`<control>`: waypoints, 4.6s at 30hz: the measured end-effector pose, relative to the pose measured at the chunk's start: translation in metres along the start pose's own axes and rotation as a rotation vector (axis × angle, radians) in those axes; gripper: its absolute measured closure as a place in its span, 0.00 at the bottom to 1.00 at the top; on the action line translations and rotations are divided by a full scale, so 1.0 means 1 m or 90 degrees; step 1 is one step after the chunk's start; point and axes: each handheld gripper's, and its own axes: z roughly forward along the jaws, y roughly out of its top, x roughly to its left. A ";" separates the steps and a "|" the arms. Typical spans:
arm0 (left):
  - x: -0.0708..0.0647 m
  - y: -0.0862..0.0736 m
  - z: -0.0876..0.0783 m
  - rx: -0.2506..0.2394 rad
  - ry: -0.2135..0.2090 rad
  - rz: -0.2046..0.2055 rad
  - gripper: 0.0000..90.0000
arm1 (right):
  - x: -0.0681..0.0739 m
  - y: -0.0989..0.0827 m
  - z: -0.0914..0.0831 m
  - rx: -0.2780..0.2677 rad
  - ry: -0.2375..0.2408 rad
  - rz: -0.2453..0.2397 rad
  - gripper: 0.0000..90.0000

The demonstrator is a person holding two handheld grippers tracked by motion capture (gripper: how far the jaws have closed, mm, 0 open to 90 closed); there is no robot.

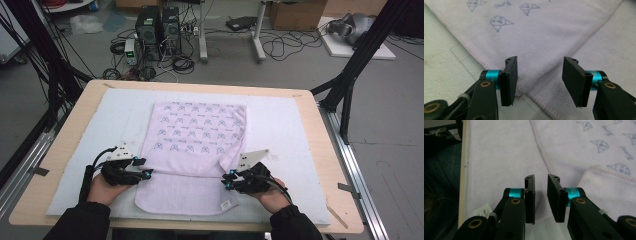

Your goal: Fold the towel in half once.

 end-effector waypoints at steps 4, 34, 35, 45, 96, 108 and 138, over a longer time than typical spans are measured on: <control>0.000 0.000 -0.001 0.000 0.001 -0.001 0.52 | 0.004 -0.020 -0.015 -0.009 -0.008 0.018 0.85; 0.000 -0.001 0.000 0.000 0.000 0.004 0.51 | 0.013 -0.008 0.011 0.055 0.051 0.014 0.98; 0.000 -0.001 0.000 0.001 0.000 0.006 0.51 | 0.014 -0.009 0.003 0.056 0.051 0.014 0.98; -0.003 0.002 -0.003 -0.006 0.000 0.010 0.51 | 0.004 -0.022 -0.034 0.027 0.026 0.047 0.83; -0.003 -0.001 -0.002 -0.003 -0.006 0.011 0.51 | 0.014 -0.032 -0.024 0.068 0.017 0.027 0.97; -0.004 0.000 -0.004 -0.007 -0.007 0.019 0.52 | 0.008 -0.045 -0.035 0.049 0.005 0.050 0.84; 0.010 0.011 0.005 0.000 -0.025 0.025 0.97 | -0.053 -0.029 0.006 0.014 -0.047 0.071 0.98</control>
